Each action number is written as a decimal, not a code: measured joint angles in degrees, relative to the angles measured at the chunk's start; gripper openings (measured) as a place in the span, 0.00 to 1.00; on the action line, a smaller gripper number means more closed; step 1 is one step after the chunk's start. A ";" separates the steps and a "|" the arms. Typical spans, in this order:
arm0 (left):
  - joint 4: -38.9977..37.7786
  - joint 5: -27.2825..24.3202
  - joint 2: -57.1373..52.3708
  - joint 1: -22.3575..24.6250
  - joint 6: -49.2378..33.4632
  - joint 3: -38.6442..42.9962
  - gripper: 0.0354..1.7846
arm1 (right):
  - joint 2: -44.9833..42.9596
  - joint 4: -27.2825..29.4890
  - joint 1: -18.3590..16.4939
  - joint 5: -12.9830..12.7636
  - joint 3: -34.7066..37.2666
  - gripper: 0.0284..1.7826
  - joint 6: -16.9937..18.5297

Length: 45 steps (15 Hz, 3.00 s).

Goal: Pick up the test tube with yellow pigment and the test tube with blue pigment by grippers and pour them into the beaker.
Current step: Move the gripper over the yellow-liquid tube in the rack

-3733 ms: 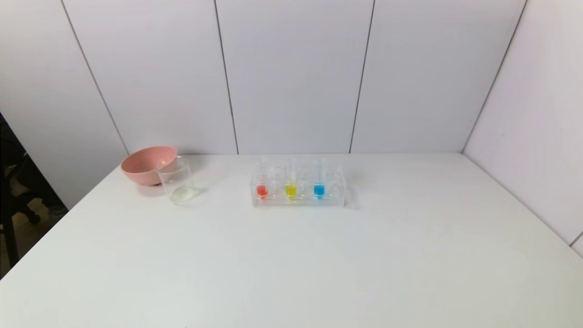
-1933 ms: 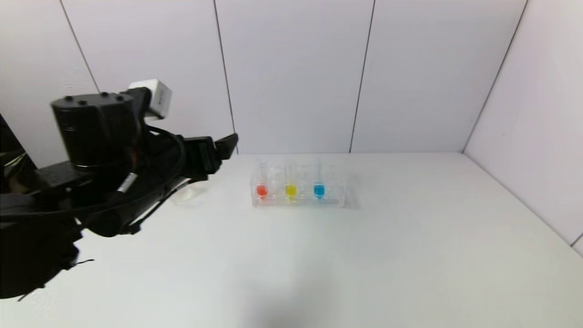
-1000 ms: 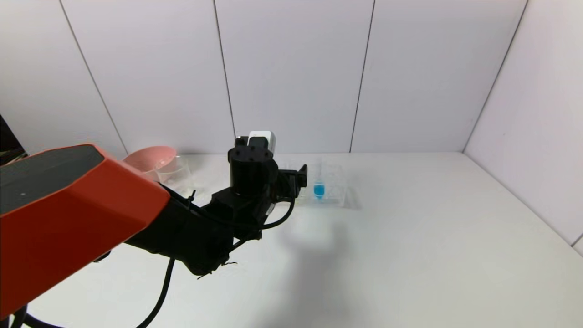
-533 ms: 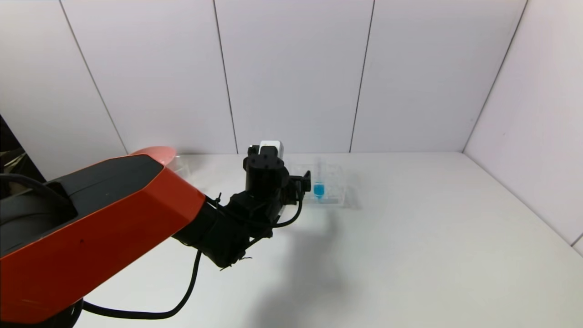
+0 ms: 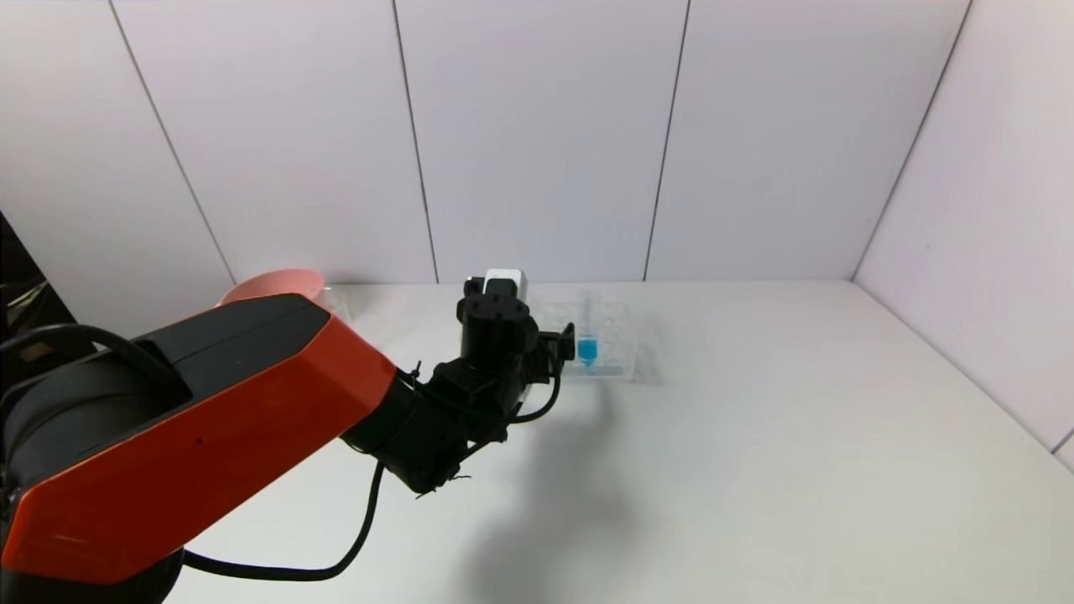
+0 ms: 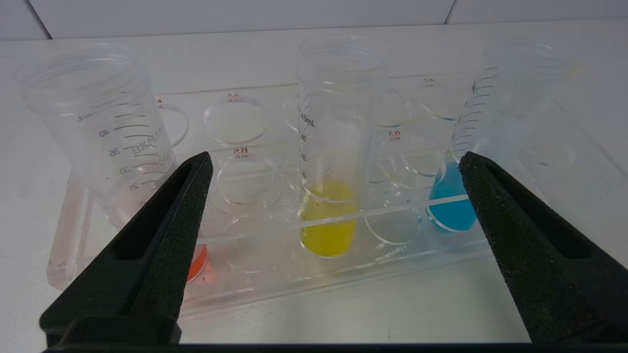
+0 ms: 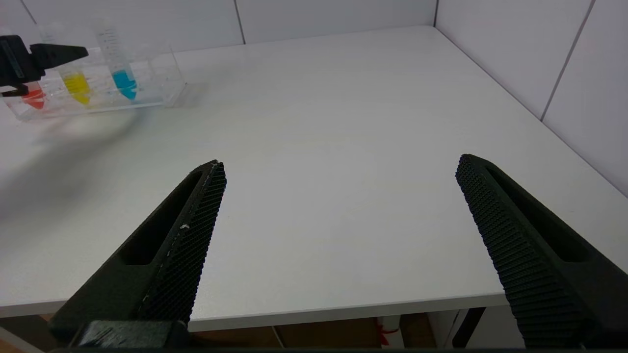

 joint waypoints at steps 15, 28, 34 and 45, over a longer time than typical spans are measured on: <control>-0.09 0.09 0.85 0.56 0.04 -0.65 0.98 | 0.00 -0.01 -0.01 0.00 0.00 0.96 0.02; -0.05 0.02 0.99 0.69 0.06 -0.73 0.98 | 0.00 -0.01 -0.06 -0.02 0.00 0.96 0.00; 0.13 0.06 1.57 0.74 0.17 -1.72 0.98 | 0.00 -0.01 -0.04 -0.02 0.00 0.96 0.02; 1.35 -0.52 2.95 1.94 0.17 -4.91 0.97 | 0.00 -0.01 -0.06 -0.02 0.00 0.96 0.00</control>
